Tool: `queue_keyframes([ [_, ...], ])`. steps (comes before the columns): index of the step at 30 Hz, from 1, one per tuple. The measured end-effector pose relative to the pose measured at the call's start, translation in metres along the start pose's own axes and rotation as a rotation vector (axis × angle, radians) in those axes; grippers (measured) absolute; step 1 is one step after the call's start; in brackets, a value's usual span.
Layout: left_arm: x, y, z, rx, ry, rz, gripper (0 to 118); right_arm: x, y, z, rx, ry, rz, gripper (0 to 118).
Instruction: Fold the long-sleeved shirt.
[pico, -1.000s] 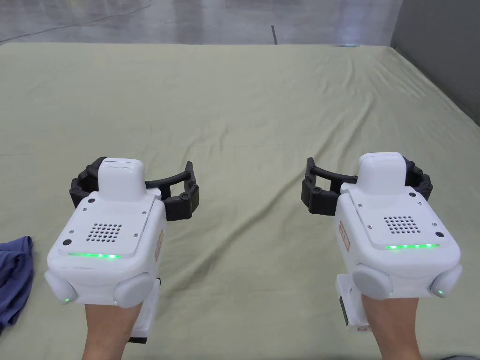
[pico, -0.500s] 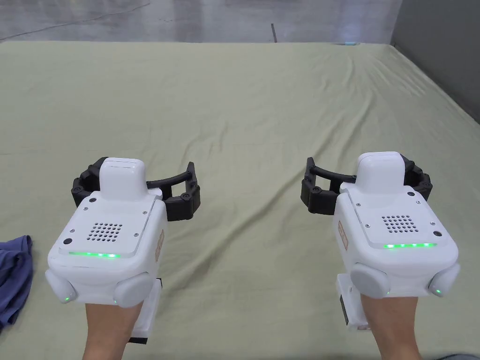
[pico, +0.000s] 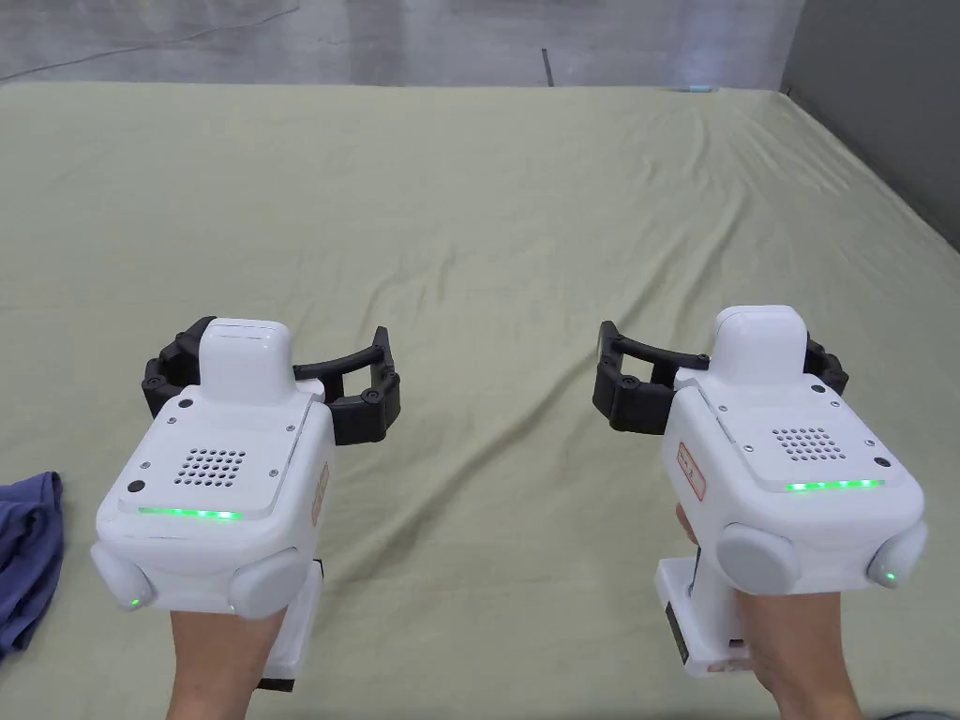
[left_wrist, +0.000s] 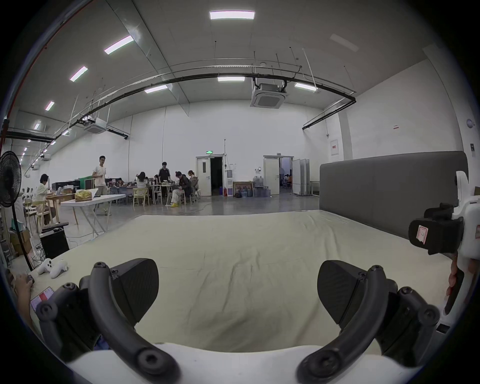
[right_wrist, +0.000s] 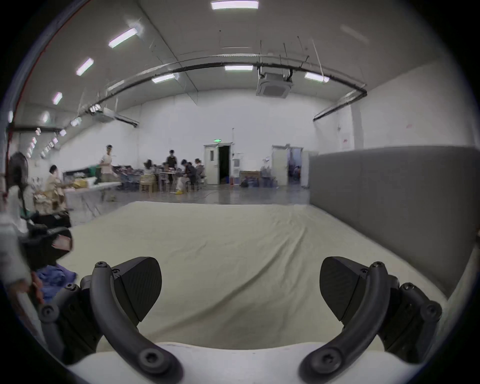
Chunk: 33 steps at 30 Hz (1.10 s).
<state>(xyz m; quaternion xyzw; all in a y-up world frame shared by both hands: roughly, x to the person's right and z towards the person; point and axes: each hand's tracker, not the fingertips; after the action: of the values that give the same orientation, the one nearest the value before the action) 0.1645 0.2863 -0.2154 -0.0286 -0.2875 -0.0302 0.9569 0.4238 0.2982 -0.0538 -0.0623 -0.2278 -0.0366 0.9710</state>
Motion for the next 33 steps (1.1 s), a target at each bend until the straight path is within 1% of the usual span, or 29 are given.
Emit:
queue_keyframes([
  [1,0.0,0.0,0.0,-0.001,-0.003,0.0,118,-0.001,0.003,0.001,-0.01,0.0,-0.021,118],
  [3,0.0,-0.001,0.0,-0.002,0.001,-0.002,118,-0.008,0.01,0.001,0.002,-0.043,-0.008,118],
  [4,0.0,-0.001,0.001,-0.002,0.002,-0.003,118,-0.013,0.013,0.002,0.015,-0.09,0.022,118],
  [6,-0.001,0.0,0.001,-0.003,0.001,-0.003,118,-0.021,0.017,0.006,0.032,-0.137,0.068,118],
  [8,-0.001,0.001,0.002,-0.001,0.007,-0.002,118,-0.023,0.02,0.009,0.034,-0.104,0.054,118],
  [10,-0.003,0.001,0.001,-0.002,0.01,0.003,118,-0.023,0.024,0.01,0.025,-0.053,-0.002,118],
  [11,-0.003,0.001,0.002,-0.001,0.012,0.003,118,-0.023,0.026,0.01,0.02,-0.047,-0.02,118],
  [13,-0.004,0.001,0.002,0.0,0.014,0.003,118,-0.024,0.033,0.01,-0.002,-0.076,-0.021,118],
  [16,-0.005,0.001,0.003,0.0,0.021,0.002,118,-0.028,0.038,0.011,0.002,-0.169,-0.009,118],
  [17,-0.005,0.001,0.003,0.0,0.021,0.004,118,-0.029,0.038,0.011,0.009,-0.177,-0.007,118],
  [21,-0.006,0.0,0.003,-0.002,0.022,0.009,118,-0.027,0.037,0.012,-0.007,-0.154,-0.007,118],
  [27,-0.005,0.0,0.003,-0.007,0.018,0.005,118,-0.029,0.033,0.011,-0.013,-0.153,0.002,118],
  [30,-0.004,0.0,0.003,-0.01,0.02,0.0,118,-0.032,0.029,0.009,-0.032,-0.163,0.047,118],
  [33,-0.004,-0.001,0.002,-0.014,0.016,0.004,118,-0.033,0.022,0.007,-0.029,-0.172,0.06,118],
])
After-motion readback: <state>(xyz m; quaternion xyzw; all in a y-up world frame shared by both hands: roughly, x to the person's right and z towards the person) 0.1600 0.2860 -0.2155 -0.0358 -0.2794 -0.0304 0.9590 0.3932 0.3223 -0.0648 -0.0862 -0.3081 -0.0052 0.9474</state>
